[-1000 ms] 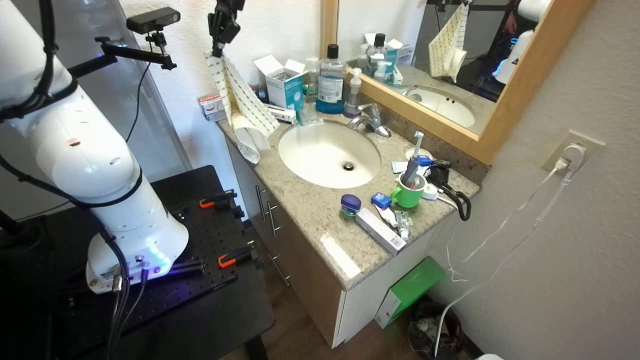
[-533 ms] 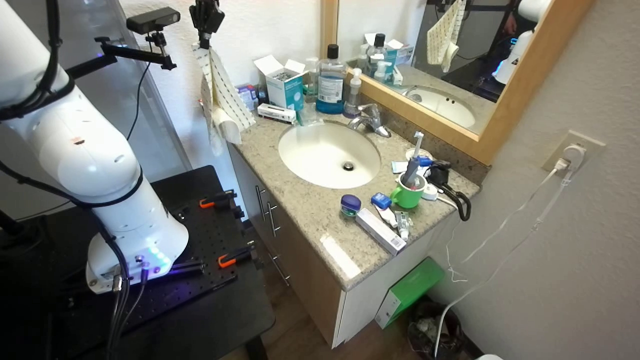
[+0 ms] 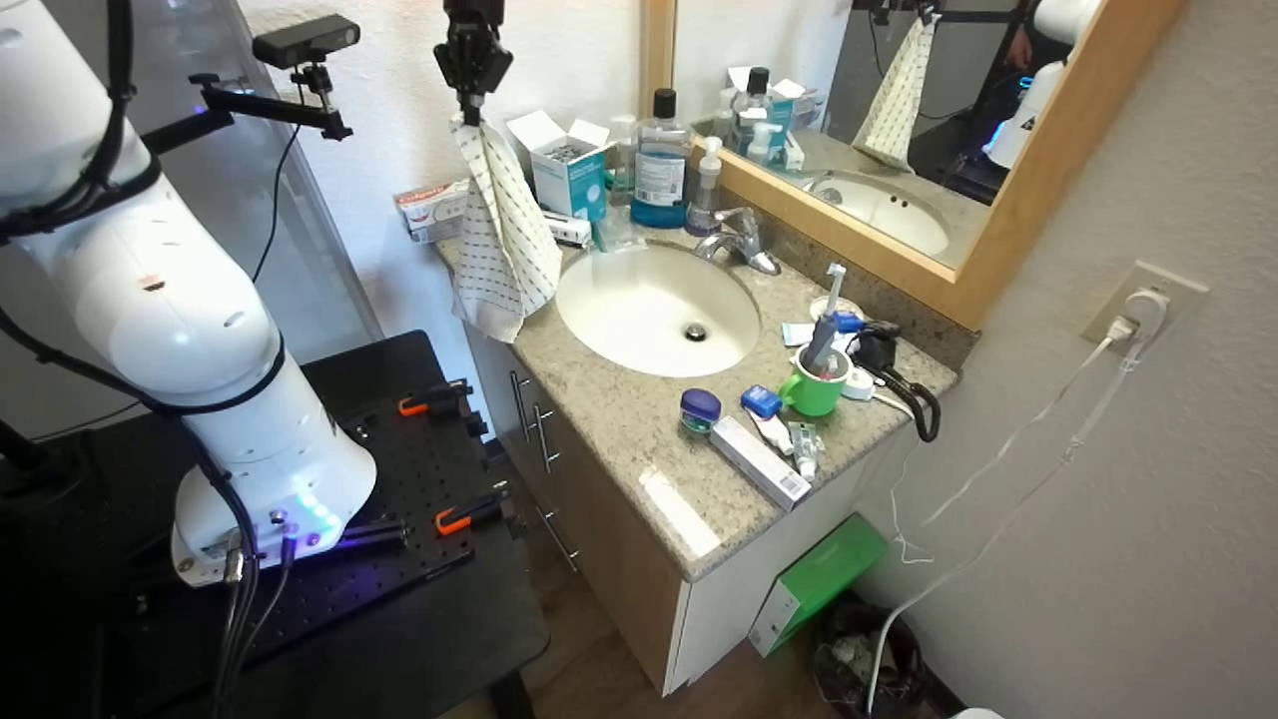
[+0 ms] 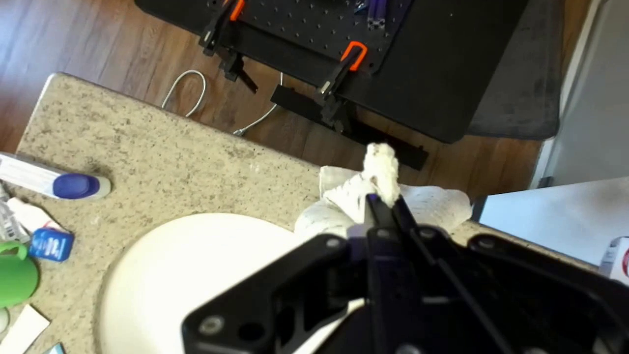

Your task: Put the white towel on the left side of the counter

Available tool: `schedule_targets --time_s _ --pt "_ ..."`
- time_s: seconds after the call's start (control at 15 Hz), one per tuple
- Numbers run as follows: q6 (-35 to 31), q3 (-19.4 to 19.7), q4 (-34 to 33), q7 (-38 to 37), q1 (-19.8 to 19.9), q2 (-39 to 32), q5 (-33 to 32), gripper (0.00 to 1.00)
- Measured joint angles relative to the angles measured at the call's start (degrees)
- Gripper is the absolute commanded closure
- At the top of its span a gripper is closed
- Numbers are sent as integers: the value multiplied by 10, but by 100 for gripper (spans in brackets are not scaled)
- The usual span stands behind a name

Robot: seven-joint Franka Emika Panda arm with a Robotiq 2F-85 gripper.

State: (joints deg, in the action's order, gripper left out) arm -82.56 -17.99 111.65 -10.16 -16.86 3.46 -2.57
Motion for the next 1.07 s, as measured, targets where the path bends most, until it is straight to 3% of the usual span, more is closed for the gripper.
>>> schedule_targets --time_s 0.47,1.07 --pt "-51 52 33 93 35 7 -4 99" --pt "-50 32 39 98 19 120 -4 99"
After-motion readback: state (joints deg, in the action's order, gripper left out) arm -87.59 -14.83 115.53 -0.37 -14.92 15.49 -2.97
